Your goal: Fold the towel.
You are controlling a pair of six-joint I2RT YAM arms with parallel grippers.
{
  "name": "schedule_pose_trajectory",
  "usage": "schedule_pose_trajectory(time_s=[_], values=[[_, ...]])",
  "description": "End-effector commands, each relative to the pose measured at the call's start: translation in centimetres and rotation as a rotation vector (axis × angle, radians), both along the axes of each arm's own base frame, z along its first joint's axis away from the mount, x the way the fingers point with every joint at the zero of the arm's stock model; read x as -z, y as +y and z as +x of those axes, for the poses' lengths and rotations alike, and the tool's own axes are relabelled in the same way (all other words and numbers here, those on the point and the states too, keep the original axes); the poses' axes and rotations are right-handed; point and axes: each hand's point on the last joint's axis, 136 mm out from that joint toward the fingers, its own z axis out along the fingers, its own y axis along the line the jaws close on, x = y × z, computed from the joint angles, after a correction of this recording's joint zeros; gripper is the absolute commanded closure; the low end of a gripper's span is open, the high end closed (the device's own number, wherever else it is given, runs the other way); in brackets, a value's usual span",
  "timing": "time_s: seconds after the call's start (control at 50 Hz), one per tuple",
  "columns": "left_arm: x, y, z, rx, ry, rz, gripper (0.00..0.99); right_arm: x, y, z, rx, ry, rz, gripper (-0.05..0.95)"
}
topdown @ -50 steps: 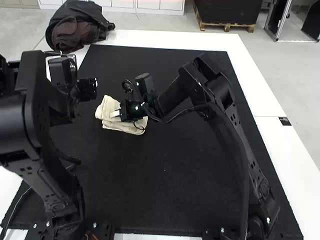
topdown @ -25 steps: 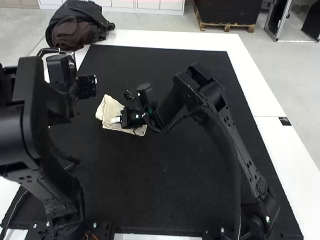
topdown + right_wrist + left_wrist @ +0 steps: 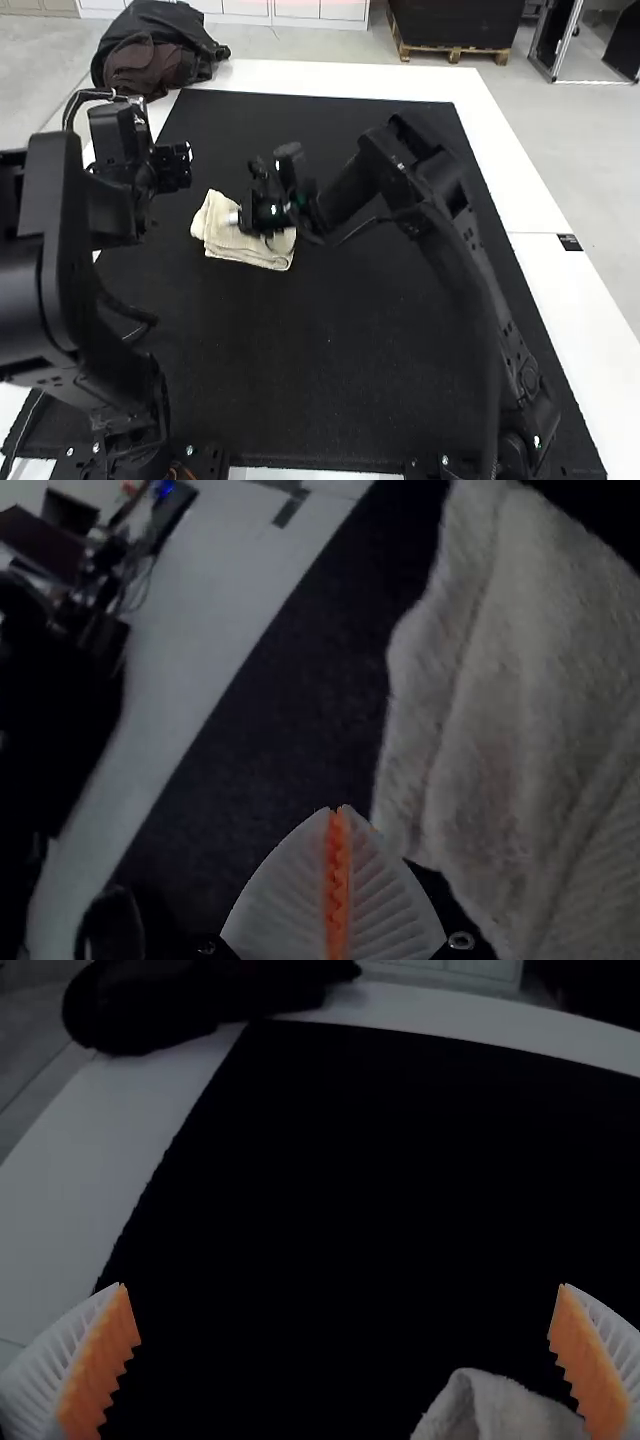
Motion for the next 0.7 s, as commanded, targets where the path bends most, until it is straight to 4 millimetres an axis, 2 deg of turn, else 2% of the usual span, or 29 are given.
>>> schedule_pose_trajectory(time_s=[0.0, 0.18, 0.34, 0.5, 0.56, 0.6, 0.68], values=[[-3.7, 0.1, 0.3, -0.003, -0.083, -0.005, 0.034, -9.1, -1.0, 1.5, 0.035, -0.078, 0.100, 0.92], [-7.5, -0.2, 0.2, 0.005, -0.141, 0.007, 0.034, -14.9, -3.6, 3.1, 0.083, -0.117, 0.125, 0.92], [-11.7, -0.9, 0.0, 0.020, -0.213, 0.004, 0.034, -20.9, -6.9, 3.9, 0.141, -0.172, 0.158, 0.92], [-14.9, -2.2, -0.3, 0.047, -0.258, 0.006, 0.033, -26.7, -10.5, 4.1, 0.215, -0.260, 0.182, 0.91], [-16.3, -2.6, -0.7, 0.054, -0.284, 0.008, 0.033, -29.1, -12.1, 3.9, 0.240, -0.287, 0.199, 0.77], [-17.3, -2.9, -1.1, 0.058, -0.306, 0.014, 0.033, -30.5, -13.1, 3.8, 0.259, -0.301, 0.207, 0.63], [-19.4, -3.6, -2.0, 0.071, -0.354, 0.024, 0.033, -32.9, -15.2, 3.5, 0.297, -0.327, 0.218, 0.17]])
